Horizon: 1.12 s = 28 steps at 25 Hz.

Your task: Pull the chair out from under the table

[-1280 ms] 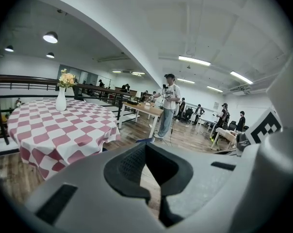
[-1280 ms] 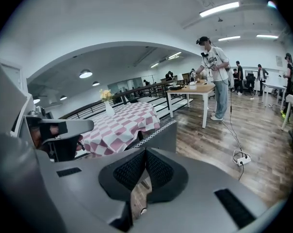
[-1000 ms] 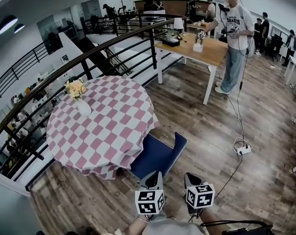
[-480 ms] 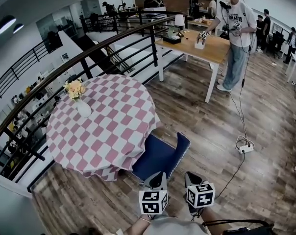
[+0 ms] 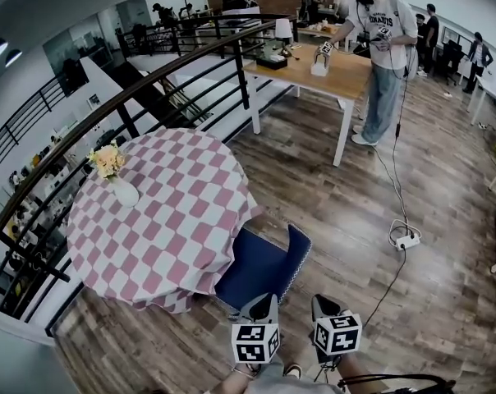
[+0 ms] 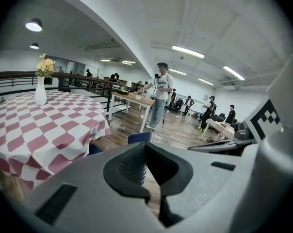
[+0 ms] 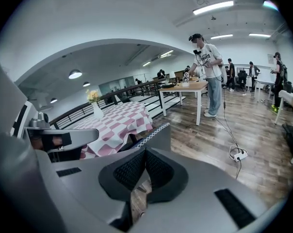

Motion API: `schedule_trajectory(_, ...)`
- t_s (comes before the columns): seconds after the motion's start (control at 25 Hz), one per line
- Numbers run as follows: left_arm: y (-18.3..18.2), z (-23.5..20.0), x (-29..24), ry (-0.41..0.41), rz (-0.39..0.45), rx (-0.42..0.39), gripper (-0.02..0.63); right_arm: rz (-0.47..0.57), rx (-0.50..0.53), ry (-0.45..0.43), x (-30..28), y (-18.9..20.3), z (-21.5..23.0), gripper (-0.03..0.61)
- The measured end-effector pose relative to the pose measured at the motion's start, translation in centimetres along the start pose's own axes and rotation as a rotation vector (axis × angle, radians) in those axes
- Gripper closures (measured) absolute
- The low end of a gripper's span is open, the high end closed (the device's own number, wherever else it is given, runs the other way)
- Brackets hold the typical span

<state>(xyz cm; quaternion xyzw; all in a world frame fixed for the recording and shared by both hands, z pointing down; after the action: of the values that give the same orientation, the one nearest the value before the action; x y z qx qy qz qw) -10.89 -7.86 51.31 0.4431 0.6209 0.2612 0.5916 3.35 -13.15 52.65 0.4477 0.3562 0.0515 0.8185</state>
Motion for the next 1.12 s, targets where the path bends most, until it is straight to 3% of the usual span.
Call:
schedule_trajectory(0.2,0.6,0.4,-1.4,0.033,-0.041,-0.029,0.616,-0.01,-0.044,0.031,0.0,1.0,1.0,0.56)
schedule_trajectory(0.68,3.9,1.3,-6.1,0.131,-0.202,-0.118,0.454,-0.061,-0.135,0.101,-0.4,4.5,3.9,0.56)
schedule_trajectory(1.12,5.7,0.9,-8.8,0.103,-0.317,-0.235,0.425,-0.108,-0.164,0.114,-1.3,6.0,5.1,0.56)
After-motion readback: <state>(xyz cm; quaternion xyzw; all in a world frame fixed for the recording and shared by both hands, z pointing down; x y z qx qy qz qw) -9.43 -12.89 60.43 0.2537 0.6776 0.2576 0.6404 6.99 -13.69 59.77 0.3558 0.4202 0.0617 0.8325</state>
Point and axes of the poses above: the fingertips, and each gripper's own axes: x backward along the fingers, z to its right, y out of its underside, the point moved 5 cm from there along x, backward along the fingers, and after that the axes turned 10 degrees about -y, right-handed, at the moved point
